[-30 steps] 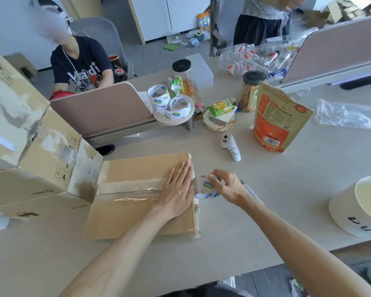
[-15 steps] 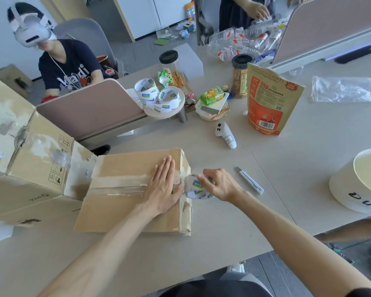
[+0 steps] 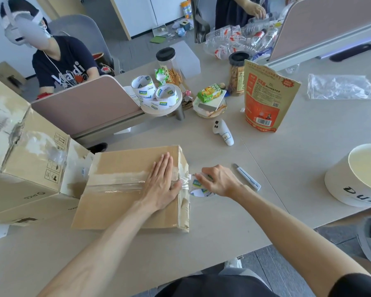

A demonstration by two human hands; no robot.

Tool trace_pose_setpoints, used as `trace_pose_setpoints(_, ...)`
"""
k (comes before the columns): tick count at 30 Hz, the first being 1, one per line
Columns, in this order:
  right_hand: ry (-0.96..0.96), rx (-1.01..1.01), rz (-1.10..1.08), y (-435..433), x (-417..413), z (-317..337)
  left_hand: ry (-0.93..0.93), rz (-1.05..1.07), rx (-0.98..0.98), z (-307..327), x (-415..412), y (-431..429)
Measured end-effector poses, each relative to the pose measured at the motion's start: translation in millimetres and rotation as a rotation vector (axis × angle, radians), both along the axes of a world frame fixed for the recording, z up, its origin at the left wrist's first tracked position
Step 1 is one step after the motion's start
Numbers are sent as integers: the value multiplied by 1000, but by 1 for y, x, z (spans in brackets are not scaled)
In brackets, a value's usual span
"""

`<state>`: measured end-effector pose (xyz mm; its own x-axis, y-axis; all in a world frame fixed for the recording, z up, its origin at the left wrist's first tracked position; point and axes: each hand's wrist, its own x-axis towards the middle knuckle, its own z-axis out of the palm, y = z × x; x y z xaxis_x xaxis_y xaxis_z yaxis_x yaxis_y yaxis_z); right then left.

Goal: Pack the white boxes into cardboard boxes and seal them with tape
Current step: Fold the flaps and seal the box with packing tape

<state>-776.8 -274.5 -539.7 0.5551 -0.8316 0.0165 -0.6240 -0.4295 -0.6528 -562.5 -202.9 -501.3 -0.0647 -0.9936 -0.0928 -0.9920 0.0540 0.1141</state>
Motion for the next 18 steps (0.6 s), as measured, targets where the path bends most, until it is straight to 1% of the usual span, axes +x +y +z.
trace_pose_setpoints(5, 95, -20, 9, 3, -4, -6, 3, 0, 8, 0, 0, 0)
trace_pose_setpoints(7, 116, 4, 23, 4, -3, -7, 3, 2, -5, -1, 0, 1)
trace_pose_setpoints(10, 113, 128, 1, 6, 4, -13, 38, 26, -5, 1, -2, -2)
trace_pose_setpoints(13, 127, 274, 9, 9, 17, -14, 216, 157, 1, 10, -10, -10)
trace_pose_setpoints(14, 132, 319, 7, 8, 20, -13, 249, 193, 6, 11, -12, -13)
trace_pose_setpoints(16, 108, 403, -5, 1, 23, -12, 225, 223, 30, 12, -16, -15)
trace_pose_setpoints(18, 22, 466, -43, -5, 20, -16, 163, 248, 107, 11, -16, -19)
